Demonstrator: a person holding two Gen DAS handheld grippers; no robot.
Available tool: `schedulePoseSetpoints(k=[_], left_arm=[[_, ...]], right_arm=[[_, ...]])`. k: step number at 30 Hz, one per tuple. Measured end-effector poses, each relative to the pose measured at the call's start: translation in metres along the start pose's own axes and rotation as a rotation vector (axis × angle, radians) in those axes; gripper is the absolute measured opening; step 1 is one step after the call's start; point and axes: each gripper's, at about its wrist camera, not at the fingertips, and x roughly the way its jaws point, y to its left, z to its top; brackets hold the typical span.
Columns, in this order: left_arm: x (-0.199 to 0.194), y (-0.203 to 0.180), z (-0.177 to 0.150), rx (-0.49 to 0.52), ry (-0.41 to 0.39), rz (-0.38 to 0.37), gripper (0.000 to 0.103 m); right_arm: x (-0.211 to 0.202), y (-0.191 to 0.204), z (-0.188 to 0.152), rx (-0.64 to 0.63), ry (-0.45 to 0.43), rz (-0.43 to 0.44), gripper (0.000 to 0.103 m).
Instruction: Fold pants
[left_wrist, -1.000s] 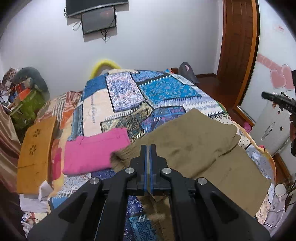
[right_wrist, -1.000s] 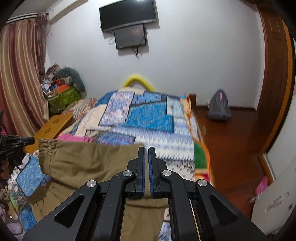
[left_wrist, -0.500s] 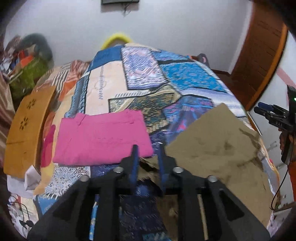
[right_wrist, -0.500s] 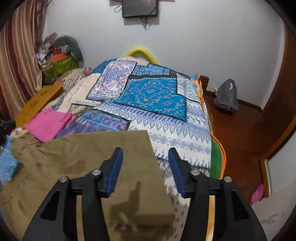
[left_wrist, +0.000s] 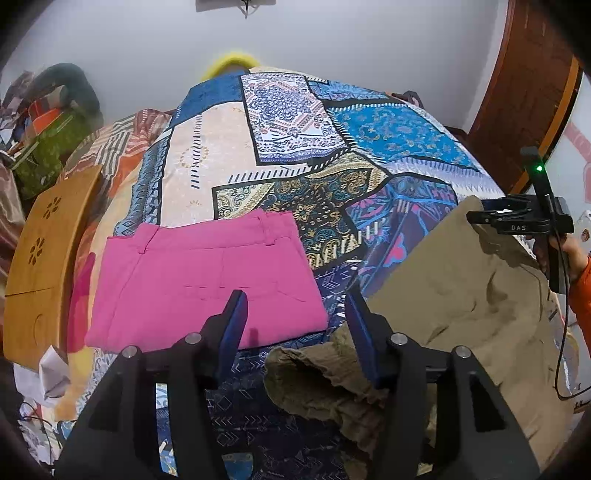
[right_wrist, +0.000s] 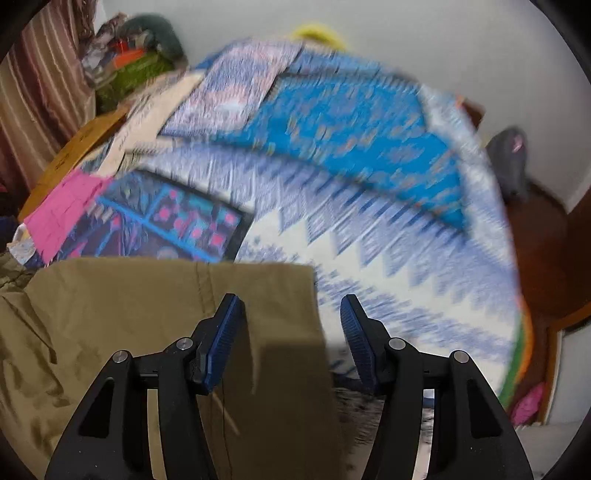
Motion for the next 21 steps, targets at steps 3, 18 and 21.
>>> schedulePoseSetpoints(k=[3,18,21], left_arm=[[0.003,0.003,0.0,-0.014,0.004,0.004,0.057],[0.007,-0.002,0.013,-0.039,0.03,-0.022,0.067],[0.018,-0.008,0.021,-0.035,0.042,-0.043,0.067]], right_arm=[[-0.003,0.004,-0.001,0.004,-0.013,0.013,0.039],[-0.065,-0.01,-0.022,0.04,-0.239,-0.152,0.005],[-0.077,-0.022,-0.027,0.073,-0.287,-0.18,0.005]])
